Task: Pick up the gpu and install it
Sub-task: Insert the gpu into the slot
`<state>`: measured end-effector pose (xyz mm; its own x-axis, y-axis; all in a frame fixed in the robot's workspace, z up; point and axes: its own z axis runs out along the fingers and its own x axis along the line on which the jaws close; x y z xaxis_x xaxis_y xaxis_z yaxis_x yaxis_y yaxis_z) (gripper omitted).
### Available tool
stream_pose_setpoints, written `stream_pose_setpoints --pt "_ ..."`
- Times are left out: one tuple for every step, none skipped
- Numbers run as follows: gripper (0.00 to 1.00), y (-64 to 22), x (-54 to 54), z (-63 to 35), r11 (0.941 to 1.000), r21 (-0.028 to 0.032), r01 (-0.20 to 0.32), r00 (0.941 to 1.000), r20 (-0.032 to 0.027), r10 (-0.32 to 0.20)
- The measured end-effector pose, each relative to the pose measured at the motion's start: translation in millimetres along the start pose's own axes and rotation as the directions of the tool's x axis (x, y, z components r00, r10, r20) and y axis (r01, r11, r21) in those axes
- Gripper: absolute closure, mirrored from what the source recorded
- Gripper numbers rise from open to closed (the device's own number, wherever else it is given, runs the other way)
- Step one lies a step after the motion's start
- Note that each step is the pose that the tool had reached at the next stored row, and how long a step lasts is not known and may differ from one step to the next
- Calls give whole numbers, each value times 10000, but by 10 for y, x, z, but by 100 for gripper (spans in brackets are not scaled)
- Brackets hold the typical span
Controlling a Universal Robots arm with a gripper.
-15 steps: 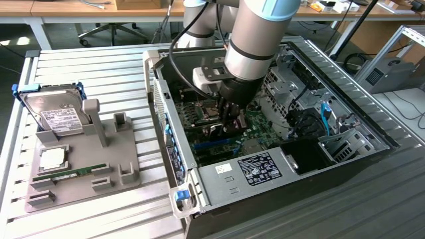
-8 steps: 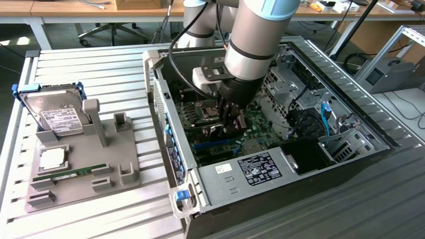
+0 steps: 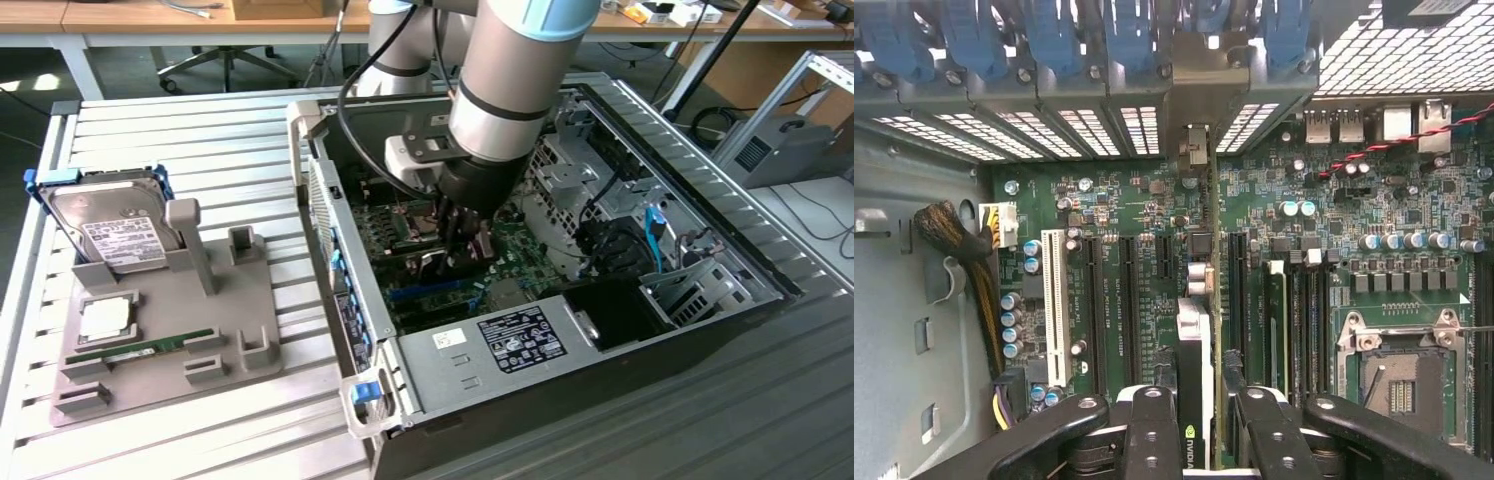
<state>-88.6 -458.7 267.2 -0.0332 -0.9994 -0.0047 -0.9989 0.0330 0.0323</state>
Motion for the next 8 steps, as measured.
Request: stream_pose_setpoints --pt "73 0 0 5 10000 1 0 10000 2 0" --pt "73 0 0 9 10000 0 0 10000 1 0" --pt "73 -1 0 13 10000 0 0 10000 0 0" --pt "73 -1 0 19 10000 0 0 10000 0 0" --pt "73 -1 0 23 10000 -1 0 10000 0 0" --pt "73 -1 0 26 10000 -1 0 10000 -2 0" --pt "73 -1 0 27 10000 -2 0 10000 -4 0" --pt "73 0 0 31 10000 -1 -1 10000 -1 1"
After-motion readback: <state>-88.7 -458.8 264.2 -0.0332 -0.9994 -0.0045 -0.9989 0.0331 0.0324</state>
